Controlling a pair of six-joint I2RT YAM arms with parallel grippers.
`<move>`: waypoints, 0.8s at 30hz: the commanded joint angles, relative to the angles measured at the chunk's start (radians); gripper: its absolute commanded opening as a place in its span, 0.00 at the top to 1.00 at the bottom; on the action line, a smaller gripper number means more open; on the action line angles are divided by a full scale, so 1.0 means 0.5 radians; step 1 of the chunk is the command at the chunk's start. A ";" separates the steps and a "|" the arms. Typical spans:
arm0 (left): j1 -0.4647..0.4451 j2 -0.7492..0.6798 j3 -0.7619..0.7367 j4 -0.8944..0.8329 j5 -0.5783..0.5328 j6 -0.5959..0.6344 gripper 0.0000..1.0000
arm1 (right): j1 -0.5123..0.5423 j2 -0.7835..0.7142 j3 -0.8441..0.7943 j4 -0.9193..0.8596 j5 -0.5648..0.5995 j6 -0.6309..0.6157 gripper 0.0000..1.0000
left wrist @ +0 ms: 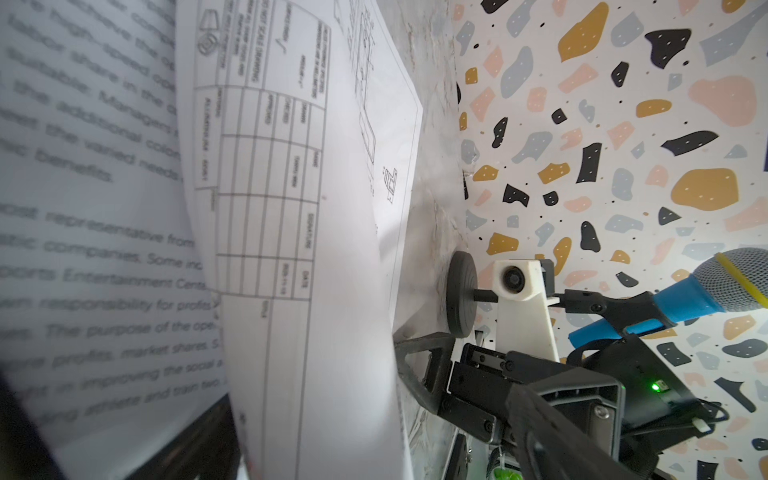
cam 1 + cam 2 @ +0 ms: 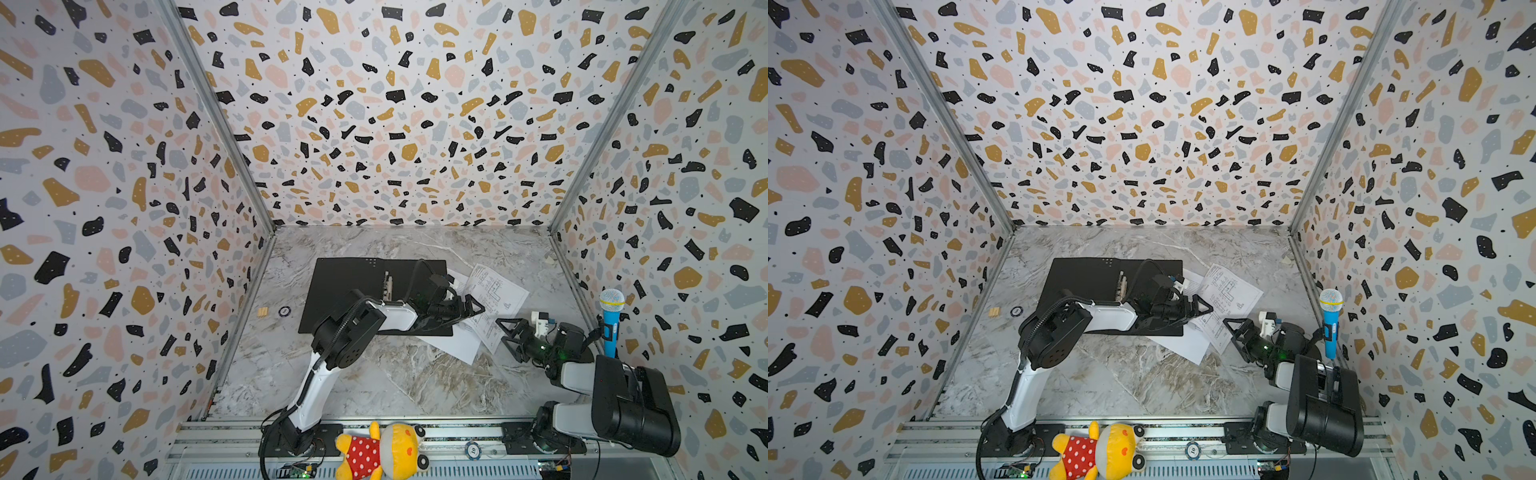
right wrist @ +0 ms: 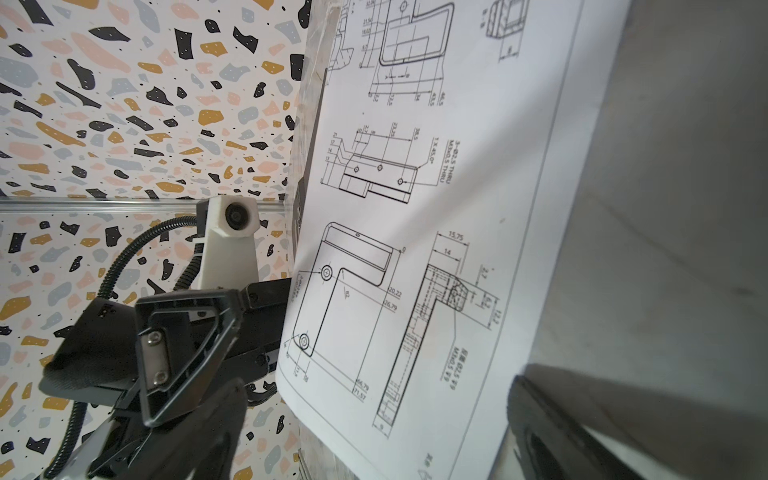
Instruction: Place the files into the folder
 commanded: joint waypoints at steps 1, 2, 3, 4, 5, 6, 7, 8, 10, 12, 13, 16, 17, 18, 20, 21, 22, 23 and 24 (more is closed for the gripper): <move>0.010 -0.099 0.024 -0.009 -0.015 0.077 0.03 | 0.002 0.046 -0.090 -0.302 0.106 0.014 0.01; 0.012 -0.103 0.025 -0.004 -0.013 0.077 0.03 | 0.003 0.047 -0.087 -0.311 0.111 0.002 0.01; 0.011 -0.105 0.026 0.001 -0.010 0.072 0.03 | 0.002 0.048 -0.088 -0.330 0.122 -0.008 0.02; 0.014 -0.108 0.026 0.013 -0.004 0.061 0.03 | 0.001 0.046 -0.084 -0.349 0.132 -0.023 0.02; 0.011 -0.108 0.024 0.021 0.000 0.053 0.03 | 0.003 0.042 -0.080 -0.380 0.149 -0.043 0.02; 0.012 -0.114 0.027 0.019 -0.003 0.052 0.03 | 0.003 0.032 -0.070 -0.429 0.178 -0.078 0.02; 0.014 -0.117 0.026 0.007 -0.008 0.053 0.03 | 0.003 0.023 -0.056 -0.487 0.207 -0.112 0.02; 0.013 -0.120 0.030 -0.023 -0.017 0.061 0.02 | 0.003 0.018 -0.046 -0.538 0.239 -0.145 0.02; 0.014 -0.122 0.036 -0.076 -0.031 0.085 0.02 | 0.003 0.006 -0.033 -0.609 0.284 -0.181 0.03; 0.014 -0.123 0.031 -0.095 -0.045 0.094 0.02 | 0.002 -0.011 -0.033 -0.627 0.305 -0.185 0.03; 0.016 -0.120 0.028 -0.095 -0.046 0.093 0.02 | 0.003 -0.015 -0.033 -0.632 0.310 -0.185 0.03; 0.016 -0.118 0.022 -0.073 -0.038 0.077 0.02 | 0.003 -0.017 -0.027 -0.621 0.302 -0.186 0.03; 0.016 -0.120 0.019 -0.057 -0.034 0.067 0.02 | 0.002 -0.016 -0.029 -0.609 0.295 -0.183 0.03; 0.016 -0.123 0.015 -0.036 -0.028 0.057 0.02 | 0.003 -0.015 -0.032 -0.595 0.281 -0.178 0.03; 0.016 -0.126 0.007 0.007 -0.013 0.027 0.03 | 0.003 -0.009 -0.043 -0.554 0.248 -0.156 0.03; 0.016 -0.126 -0.001 0.042 -0.004 0.002 0.03 | 0.003 -0.005 -0.051 -0.527 0.223 -0.136 0.03; 0.016 -0.132 -0.014 0.085 0.007 -0.025 0.03 | 0.003 0.001 -0.059 -0.499 0.204 -0.116 0.03; 0.016 -0.137 -0.037 0.138 0.017 -0.055 0.03 | 0.003 0.009 -0.073 -0.460 0.184 -0.094 0.03; 0.016 -0.142 -0.056 0.203 0.027 -0.094 0.03 | 0.003 0.017 -0.086 -0.421 0.164 -0.069 0.03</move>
